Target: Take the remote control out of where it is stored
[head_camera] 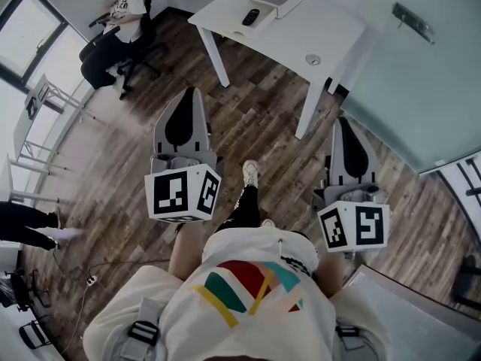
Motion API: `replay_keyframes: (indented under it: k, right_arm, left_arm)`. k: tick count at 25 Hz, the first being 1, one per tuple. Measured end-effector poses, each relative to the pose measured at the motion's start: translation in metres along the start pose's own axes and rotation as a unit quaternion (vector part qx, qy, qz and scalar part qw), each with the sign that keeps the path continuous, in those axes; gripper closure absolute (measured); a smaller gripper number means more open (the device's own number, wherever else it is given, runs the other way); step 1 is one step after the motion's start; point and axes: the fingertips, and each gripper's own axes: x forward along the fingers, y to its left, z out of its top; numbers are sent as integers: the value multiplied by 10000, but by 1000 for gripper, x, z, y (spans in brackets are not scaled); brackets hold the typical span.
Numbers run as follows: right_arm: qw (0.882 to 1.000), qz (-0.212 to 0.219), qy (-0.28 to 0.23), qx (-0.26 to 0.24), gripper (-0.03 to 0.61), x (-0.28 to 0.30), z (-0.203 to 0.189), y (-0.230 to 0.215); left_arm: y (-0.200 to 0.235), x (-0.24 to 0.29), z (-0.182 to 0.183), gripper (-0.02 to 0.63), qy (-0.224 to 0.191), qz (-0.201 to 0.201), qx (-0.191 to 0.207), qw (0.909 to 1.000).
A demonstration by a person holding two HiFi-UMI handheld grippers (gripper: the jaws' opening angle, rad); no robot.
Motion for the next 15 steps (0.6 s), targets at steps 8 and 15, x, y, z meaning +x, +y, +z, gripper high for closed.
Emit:
replay_keyframes:
  k: [8, 15]
  right_arm:
    - [9992, 370, 160, 34, 577, 62, -11, 9]
    - [9986, 446, 250, -143, 577, 116, -19, 5]
  left_arm:
    - [17, 42, -5, 606, -45, -38, 7, 10000]
    - [44, 88, -22, 606, -104, -57, -225, 9997]
